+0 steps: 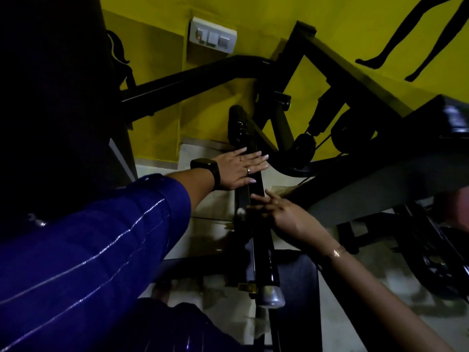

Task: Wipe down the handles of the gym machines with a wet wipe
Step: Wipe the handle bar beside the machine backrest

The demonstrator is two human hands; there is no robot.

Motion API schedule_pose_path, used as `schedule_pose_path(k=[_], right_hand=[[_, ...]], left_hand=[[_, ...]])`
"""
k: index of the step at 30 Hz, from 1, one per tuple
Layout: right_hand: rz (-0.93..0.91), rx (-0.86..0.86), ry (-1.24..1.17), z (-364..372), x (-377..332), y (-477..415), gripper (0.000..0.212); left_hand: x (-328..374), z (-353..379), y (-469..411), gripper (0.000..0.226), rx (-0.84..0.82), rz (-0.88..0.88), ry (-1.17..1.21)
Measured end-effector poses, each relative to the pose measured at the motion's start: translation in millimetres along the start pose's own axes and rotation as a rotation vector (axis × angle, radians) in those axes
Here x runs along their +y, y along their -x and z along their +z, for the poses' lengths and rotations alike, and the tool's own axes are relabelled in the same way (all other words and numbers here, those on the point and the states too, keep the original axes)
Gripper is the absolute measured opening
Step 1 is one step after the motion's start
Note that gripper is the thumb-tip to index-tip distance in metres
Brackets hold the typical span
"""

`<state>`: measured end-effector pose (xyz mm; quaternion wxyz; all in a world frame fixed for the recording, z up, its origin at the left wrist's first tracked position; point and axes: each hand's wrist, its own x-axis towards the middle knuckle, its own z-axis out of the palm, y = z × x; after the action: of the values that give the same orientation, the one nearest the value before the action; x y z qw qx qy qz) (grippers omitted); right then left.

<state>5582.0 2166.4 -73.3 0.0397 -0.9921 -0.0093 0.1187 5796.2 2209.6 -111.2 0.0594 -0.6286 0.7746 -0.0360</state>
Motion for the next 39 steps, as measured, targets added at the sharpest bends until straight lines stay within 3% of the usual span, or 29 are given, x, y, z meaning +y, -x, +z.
schedule_pose_path(k=[5,10,14,19,21,24,27,29,32,39], right_hand=[[0.123,0.05,-0.037,-8.0,-9.9,-13.8,0.042],[0.143,-0.117,-0.239,7.9,-26.2,12.7,0.041],[0.179,0.068,-0.41,-12.9,-41.3,45.0,0.042],[0.29,0.057,-0.199,-8.6,-52.5,33.3,0.04],[0.349,-0.034,-0.129,-4.6,-63.0,27.6,0.043],[0.255,-0.118,-0.143,-1.9,-79.9,41.0,0.045],[0.162,0.024,-0.284,-2.3,-77.9,68.1,0.036],[0.217,0.229,-0.434,5.0,-72.1,80.3,0.028],[0.38,0.438,-0.701,16.5,-82.5,77.7,0.039],[0.321,0.467,-0.652,35.6,-101.4,104.4,0.034]], left_hand=[[13.5,-5.2,20.8,0.055,-0.018,0.016,-0.036],[28.7,-9.4,39.3,0.056,-0.008,0.057,-0.054],[36.1,-4.7,49.1,0.057,0.008,0.077,-0.08],[51.2,-6.6,60.7,0.058,0.013,0.076,-0.043],[56.6,-3.4,62.7,0.059,0.016,0.081,-0.007],[63.0,3.0,66.7,0.078,0.057,0.115,0.062],[70.1,5.6,69.8,0.094,0.095,0.126,0.118],[75.7,4.7,71.7,0.1,0.112,0.13,0.126],[82.5,3.3,72.2,0.091,0.105,0.108,0.119],[85.2,5.8,72.3,0.095,0.135,0.148,0.139]])
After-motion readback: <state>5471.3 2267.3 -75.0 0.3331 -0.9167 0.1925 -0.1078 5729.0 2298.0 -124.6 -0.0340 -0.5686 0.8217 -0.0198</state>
